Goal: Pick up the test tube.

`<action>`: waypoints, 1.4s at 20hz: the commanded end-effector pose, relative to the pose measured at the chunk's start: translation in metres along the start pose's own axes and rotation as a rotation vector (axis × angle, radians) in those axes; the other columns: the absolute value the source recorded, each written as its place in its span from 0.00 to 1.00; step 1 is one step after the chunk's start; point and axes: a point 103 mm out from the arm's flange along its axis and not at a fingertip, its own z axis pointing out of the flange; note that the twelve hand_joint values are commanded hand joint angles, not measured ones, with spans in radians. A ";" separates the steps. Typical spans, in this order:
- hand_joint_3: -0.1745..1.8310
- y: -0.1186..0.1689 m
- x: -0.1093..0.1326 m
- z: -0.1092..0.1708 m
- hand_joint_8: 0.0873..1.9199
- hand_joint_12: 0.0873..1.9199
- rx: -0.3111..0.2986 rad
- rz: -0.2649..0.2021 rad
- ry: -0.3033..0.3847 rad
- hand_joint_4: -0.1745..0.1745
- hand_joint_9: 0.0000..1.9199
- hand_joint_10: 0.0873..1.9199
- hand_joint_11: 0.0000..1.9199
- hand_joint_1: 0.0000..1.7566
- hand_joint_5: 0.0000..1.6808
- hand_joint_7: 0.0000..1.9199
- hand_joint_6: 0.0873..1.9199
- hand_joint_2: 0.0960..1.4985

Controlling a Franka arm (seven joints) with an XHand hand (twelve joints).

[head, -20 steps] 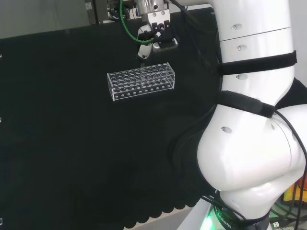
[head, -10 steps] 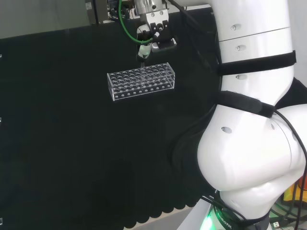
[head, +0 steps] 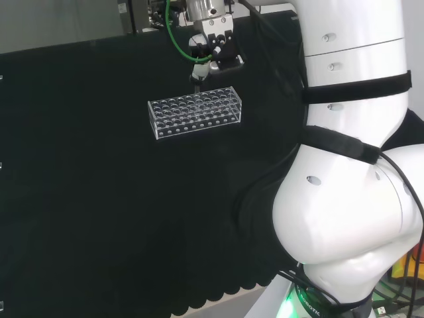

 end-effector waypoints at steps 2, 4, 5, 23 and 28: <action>0.00 0.009 0.007 -0.003 0.36 0.70 -0.025 0.014 0.026 0.00 0.57 0.28 0.23 0.61 0.51 0.65 0.27 0.69; 0.00 0.014 0.008 -0.002 0.35 0.69 -0.029 0.015 0.033 0.00 0.59 0.27 0.25 0.61 0.51 0.66 0.27 0.68; 0.00 0.015 0.008 -0.001 0.35 0.69 -0.035 0.018 0.031 0.00 0.60 0.27 0.25 0.62 0.52 0.67 0.28 0.68; 0.09 0.008 0.008 -0.011 0.51 0.52 -0.193 0.036 0.008 0.00 0.58 0.38 0.56 0.80 0.68 0.62 0.17 0.67; 0.09 0.001 0.009 -0.013 0.51 0.52 -0.199 0.033 0.023 0.00 0.58 0.38 0.57 0.80 0.68 0.62 0.17 0.67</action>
